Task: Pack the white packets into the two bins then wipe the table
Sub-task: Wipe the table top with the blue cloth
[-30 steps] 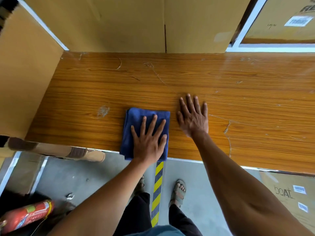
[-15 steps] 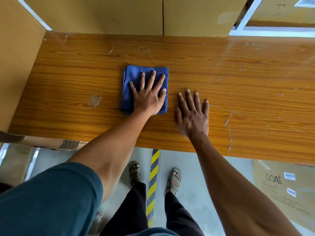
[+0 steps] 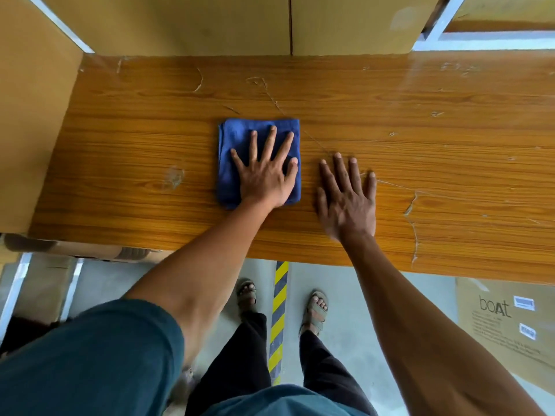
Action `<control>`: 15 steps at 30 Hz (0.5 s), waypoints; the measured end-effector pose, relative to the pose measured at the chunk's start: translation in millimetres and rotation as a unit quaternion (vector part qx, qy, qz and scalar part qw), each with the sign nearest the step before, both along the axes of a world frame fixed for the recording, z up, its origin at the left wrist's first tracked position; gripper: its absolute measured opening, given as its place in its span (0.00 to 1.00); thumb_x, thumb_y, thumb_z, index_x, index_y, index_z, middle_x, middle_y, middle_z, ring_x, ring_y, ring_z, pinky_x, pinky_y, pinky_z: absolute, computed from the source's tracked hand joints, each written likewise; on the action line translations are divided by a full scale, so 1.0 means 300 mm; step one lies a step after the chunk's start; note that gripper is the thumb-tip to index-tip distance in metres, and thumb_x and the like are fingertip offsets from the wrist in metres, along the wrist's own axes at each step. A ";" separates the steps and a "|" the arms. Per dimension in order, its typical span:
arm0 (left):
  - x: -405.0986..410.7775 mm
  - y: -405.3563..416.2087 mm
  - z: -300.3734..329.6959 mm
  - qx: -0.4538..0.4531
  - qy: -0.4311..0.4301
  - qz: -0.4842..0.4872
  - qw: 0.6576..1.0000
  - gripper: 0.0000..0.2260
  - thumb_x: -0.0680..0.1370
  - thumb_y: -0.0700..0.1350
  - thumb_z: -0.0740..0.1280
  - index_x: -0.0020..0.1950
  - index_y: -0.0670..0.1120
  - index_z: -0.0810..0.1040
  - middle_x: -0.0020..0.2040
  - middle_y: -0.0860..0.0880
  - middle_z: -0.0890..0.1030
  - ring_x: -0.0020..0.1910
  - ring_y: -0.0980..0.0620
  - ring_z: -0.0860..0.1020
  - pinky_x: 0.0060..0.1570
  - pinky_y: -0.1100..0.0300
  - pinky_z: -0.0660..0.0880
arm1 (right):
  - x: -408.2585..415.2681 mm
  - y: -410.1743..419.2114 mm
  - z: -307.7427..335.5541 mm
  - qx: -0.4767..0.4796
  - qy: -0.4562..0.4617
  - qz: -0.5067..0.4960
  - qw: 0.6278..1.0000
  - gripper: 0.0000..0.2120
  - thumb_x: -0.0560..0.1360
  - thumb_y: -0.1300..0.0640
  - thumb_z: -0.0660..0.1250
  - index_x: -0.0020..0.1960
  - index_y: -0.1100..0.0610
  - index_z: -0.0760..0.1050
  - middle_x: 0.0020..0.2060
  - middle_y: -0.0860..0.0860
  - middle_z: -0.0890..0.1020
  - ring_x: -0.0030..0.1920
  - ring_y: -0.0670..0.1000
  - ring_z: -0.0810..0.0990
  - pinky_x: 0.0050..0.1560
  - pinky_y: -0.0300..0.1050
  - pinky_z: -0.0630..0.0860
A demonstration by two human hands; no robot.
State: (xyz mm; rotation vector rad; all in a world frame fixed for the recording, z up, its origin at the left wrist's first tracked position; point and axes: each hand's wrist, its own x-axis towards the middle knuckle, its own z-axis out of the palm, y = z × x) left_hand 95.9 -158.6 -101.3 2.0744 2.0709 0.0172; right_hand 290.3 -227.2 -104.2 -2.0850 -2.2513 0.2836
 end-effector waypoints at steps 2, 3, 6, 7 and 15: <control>0.015 0.080 0.004 -0.014 0.009 0.010 1.000 0.28 0.84 0.67 0.43 0.85 0.65 0.46 0.87 0.56 0.43 0.86 0.41 0.43 0.74 0.21 0.42 | 0.002 0.001 -0.001 -0.001 0.005 0.000 1.000 0.29 0.87 0.39 0.41 0.86 0.43 0.41 0.86 0.48 0.43 0.85 0.54 0.39 0.82 0.66 0.44; 0.013 0.090 0.003 -0.016 0.012 0.008 1.000 0.28 0.84 0.67 0.42 0.85 0.65 0.46 0.87 0.55 0.43 0.86 0.41 0.43 0.74 0.21 0.42 | 0.000 0.003 0.000 0.001 0.006 0.000 1.000 0.29 0.87 0.39 0.41 0.86 0.43 0.41 0.86 0.48 0.43 0.85 0.54 0.39 0.82 0.66 0.44; -0.005 -0.034 -0.008 0.003 0.011 -0.027 1.000 0.28 0.85 0.65 0.44 0.86 0.63 0.48 0.87 0.54 0.45 0.86 0.41 0.45 0.75 0.22 0.46 | -0.004 -0.004 0.005 -0.001 0.004 -0.001 1.000 0.29 0.87 0.39 0.41 0.86 0.43 0.41 0.86 0.48 0.43 0.85 0.54 0.39 0.82 0.66 0.45; -0.007 -0.114 -0.011 0.016 0.012 -0.033 0.999 0.28 0.85 0.64 0.46 0.86 0.63 0.49 0.87 0.54 0.47 0.86 0.41 0.47 0.75 0.23 0.48 | -0.004 -0.005 0.005 -0.001 0.002 -0.002 1.000 0.29 0.87 0.39 0.41 0.86 0.43 0.41 0.86 0.48 0.43 0.85 0.54 0.39 0.82 0.66 0.45; -0.002 -0.190 -0.009 0.017 0.010 -0.021 1.000 0.28 0.85 0.65 0.47 0.86 0.64 0.48 0.87 0.55 0.46 0.86 0.42 0.46 0.75 0.23 0.46 | -0.007 -0.003 0.017 0.002 0.005 -0.007 1.000 0.29 0.87 0.40 0.42 0.86 0.43 0.41 0.86 0.47 0.43 0.85 0.53 0.39 0.82 0.66 0.45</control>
